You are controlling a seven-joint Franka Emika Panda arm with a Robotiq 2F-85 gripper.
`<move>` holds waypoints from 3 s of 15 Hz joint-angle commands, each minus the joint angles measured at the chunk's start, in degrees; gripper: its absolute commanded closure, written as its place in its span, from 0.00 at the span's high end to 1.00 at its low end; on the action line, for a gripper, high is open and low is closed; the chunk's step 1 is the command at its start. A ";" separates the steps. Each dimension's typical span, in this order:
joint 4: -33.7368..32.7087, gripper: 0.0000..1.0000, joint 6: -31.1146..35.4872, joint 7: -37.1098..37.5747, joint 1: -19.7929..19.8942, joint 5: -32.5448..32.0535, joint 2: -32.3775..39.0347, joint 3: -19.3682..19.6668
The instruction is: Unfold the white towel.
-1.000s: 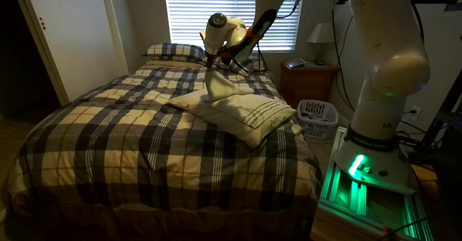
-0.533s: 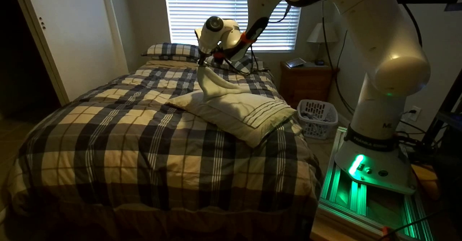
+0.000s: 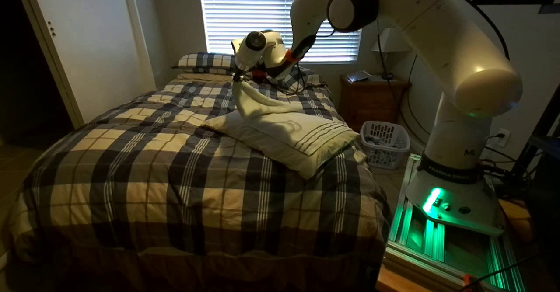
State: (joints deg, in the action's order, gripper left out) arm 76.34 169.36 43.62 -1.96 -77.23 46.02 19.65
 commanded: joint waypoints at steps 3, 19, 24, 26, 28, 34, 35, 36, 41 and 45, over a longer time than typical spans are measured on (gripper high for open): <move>-12.01 0.01 2.83 11.73 -1.42 -6.60 7.60 4.83; -19.51 0.78 2.50 27.44 -3.42 -11.80 10.82 9.90; -16.41 1.00 1.80 32.77 -4.41 -10.42 7.71 10.21; -10.80 1.00 1.19 32.10 -4.31 -7.03 4.42 8.59; -4.81 1.00 1.06 31.40 -3.98 -4.08 0.89 7.54; 11.67 1.00 1.00 26.21 0.23 5.96 -9.21 3.73; 14.43 1.00 1.03 24.52 1.39 7.99 -10.96 2.41; 17.24 1.00 1.17 22.02 2.96 10.15 -12.65 0.59; 30.35 1.00 0.14 11.19 11.80 22.82 -21.01 -8.01; 35.29 1.00 -3.14 -2.56 20.38 36.41 -24.27 -16.51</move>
State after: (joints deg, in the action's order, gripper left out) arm 105.61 168.79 51.16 11.87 -49.67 26.52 10.57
